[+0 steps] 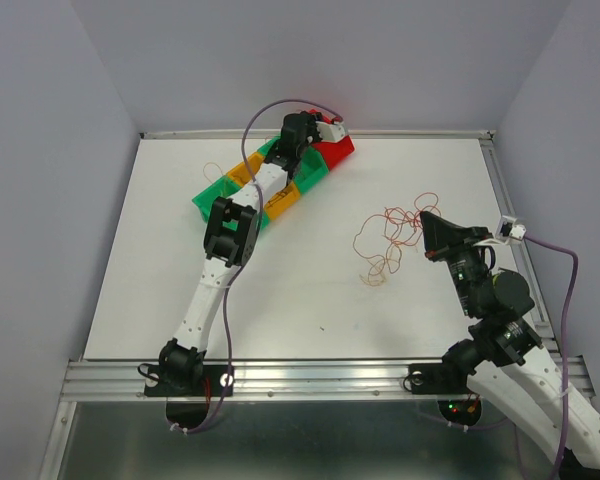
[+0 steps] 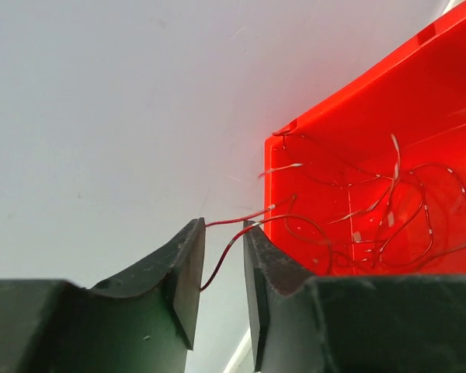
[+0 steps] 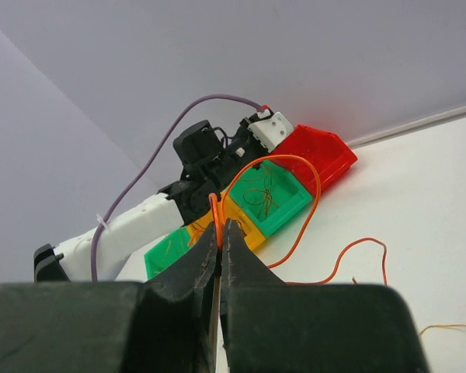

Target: Untangle the cables

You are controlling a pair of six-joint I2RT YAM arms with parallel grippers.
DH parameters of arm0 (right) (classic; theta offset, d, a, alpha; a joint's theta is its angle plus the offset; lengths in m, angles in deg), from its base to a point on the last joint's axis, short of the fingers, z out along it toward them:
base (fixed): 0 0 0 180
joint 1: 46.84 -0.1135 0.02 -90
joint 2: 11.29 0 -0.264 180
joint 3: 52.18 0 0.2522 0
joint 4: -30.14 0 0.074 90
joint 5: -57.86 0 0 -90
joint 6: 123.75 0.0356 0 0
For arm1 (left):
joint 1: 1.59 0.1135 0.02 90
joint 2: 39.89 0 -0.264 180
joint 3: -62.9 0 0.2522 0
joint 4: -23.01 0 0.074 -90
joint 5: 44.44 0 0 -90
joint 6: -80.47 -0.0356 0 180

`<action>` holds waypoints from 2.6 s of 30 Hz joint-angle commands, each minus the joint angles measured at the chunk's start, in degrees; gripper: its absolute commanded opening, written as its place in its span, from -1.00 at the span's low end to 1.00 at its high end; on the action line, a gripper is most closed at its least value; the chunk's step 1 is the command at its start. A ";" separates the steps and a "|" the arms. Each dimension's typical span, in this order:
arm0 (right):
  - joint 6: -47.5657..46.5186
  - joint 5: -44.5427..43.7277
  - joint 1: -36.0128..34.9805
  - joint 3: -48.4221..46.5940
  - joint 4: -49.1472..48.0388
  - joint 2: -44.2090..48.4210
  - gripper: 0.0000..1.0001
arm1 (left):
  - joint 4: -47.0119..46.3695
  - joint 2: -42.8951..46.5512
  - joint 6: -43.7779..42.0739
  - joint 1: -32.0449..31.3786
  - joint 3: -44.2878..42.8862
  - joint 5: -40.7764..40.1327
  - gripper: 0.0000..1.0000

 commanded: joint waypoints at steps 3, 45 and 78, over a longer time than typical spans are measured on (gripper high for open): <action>-0.33 0.53 -0.50 2.05 -3.03 0.48 -0.99 | -3.52 5.55 0.26 0.16 2.45 -0.75 -0.12; -0.59 3.34 -0.58 -2.07 -4.97 -9.27 -0.99 | 11.52 77.07 36.10 0.34 66.61 39.13 0.51; 5.47 1.84 -0.50 -12.27 -22.28 -22.19 -0.99 | -27.06 76.60 45.96 -22.25 95.64 24.68 0.43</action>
